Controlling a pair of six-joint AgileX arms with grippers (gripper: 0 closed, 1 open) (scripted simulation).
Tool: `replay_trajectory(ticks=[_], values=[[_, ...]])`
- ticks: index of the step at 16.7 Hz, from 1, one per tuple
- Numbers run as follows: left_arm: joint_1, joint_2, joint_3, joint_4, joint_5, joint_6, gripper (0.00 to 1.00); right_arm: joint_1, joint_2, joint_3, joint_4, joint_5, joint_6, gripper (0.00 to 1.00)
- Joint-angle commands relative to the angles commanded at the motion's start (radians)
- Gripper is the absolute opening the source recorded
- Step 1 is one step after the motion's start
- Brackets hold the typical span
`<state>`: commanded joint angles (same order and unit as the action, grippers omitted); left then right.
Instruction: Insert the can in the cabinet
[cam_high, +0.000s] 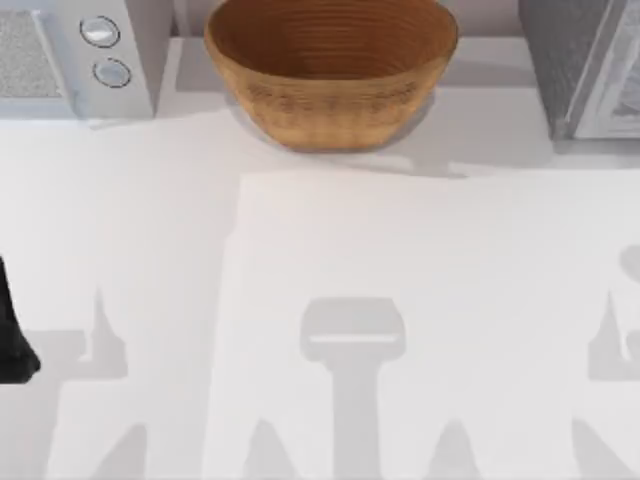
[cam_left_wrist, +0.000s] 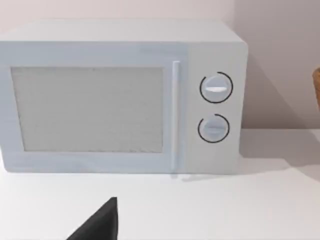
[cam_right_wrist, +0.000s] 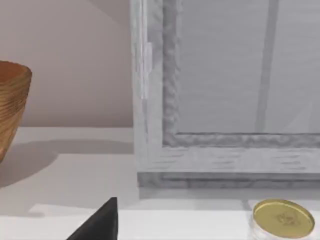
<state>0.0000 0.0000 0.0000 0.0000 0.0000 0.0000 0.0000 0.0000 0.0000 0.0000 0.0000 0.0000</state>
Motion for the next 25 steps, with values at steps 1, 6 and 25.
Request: replay_trajectory(ticks=[1, 6, 25], values=[[0.000, 0.000, 0.000, 0.000, 0.000, 0.000, 1.00, 0.000, 0.000, 0.000, 0.000, 0.000, 0.000, 1.00], [0.000, 0.000, 0.000, 0.000, 0.000, 0.000, 1.00, -0.010, 0.092, 0.014, 0.081, -0.020, 0.002, 1.00], [0.000, 0.000, 0.000, 0.000, 0.000, 0.000, 1.00, -0.169, 1.103, 0.109, 0.807, -0.145, -0.042, 1.00]])
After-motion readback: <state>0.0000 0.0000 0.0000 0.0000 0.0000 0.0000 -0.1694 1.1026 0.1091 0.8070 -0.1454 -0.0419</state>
